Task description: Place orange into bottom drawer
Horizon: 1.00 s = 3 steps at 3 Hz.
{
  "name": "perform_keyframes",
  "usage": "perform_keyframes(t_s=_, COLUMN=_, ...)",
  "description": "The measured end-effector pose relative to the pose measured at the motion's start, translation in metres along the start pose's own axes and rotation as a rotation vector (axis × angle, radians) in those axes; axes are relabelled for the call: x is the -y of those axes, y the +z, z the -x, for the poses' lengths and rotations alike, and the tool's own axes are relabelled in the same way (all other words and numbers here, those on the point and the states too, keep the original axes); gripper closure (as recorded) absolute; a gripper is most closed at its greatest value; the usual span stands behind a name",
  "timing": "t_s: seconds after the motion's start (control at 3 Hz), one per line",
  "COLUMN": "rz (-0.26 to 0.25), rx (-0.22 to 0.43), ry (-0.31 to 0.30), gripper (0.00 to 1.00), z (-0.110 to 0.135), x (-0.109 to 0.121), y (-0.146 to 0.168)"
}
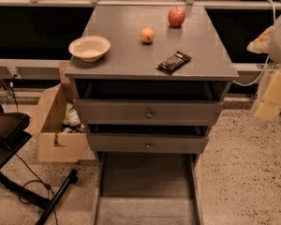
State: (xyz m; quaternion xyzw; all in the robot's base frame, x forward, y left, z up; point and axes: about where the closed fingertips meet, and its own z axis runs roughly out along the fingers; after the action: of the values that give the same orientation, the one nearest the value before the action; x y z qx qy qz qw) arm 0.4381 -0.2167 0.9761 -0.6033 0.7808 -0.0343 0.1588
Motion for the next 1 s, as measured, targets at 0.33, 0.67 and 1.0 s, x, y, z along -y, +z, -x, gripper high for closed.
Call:
perform_keyframes(t_s=0.33, rz=0.000, rx=0.000, ry=0.000, gripper=0.00, z=0.000, x=0.000, y=0.000)
perform_keyframes(t_s=0.67, rz=-0.033, rx=0.059, ry=-0.026, gripper=0.00, z=0.017, x=0.019, y=0.006)
perform_keyframes(t_s=1.0, rz=-0.080, rx=0.195, ry=-0.032, gripper=0.00, z=0.052, x=0.072, y=0.023)
